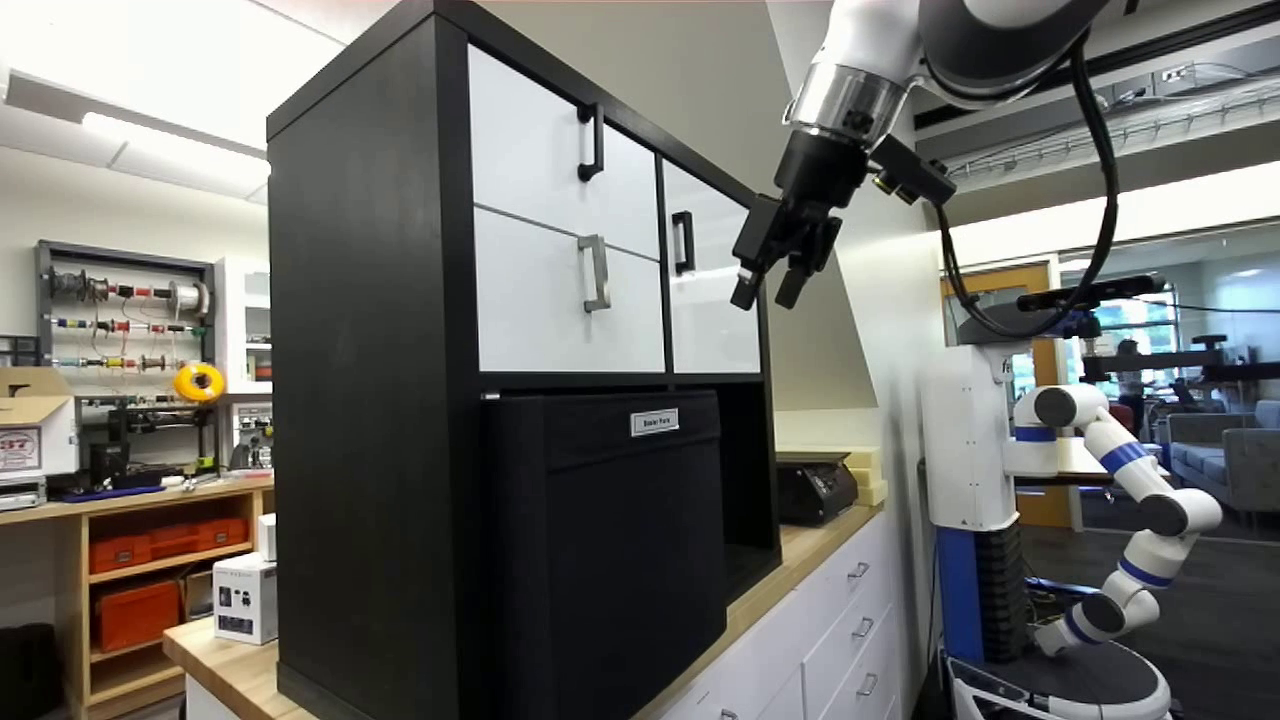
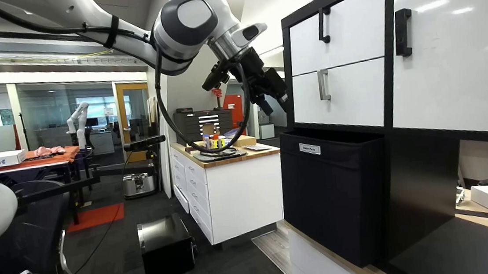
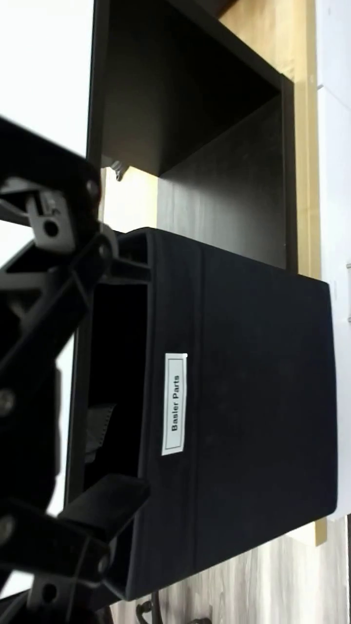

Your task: Open the bottom drawer on the left side of the cabinet

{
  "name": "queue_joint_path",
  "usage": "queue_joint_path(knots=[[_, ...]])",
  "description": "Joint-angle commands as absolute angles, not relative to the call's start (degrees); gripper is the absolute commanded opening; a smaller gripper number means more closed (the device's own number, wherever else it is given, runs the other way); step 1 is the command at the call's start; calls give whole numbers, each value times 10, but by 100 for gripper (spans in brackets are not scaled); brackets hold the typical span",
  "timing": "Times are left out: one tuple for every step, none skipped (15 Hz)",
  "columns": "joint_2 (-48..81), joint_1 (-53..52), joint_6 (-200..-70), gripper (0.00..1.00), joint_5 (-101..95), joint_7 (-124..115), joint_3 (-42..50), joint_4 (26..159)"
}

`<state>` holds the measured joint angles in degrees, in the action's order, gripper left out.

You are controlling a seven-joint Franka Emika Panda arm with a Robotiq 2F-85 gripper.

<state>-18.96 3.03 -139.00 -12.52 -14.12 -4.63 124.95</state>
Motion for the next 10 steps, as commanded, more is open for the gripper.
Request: queue_joint_path(knots=[[-141,25,-1426,100,-110,-103,-32,1198],[-130,24,-1434,100,-107,-97,-31,1187],[-118,22,-1439,100,-102,-89,-29,1174],[-107,21,-1444,100,-98,-83,-29,1162],[-98,20,-1445,100,-97,-80,-30,1151],[-90,19,-1445,100,-97,-78,-31,1141],[-112,24,-1435,100,-109,-96,-34,1169],[-104,22,-1435,100,-108,-94,-34,1159],[-97,21,-1435,100,-108,-92,-33,1152],[-94,20,-1435,100,-108,-92,-33,1149]])
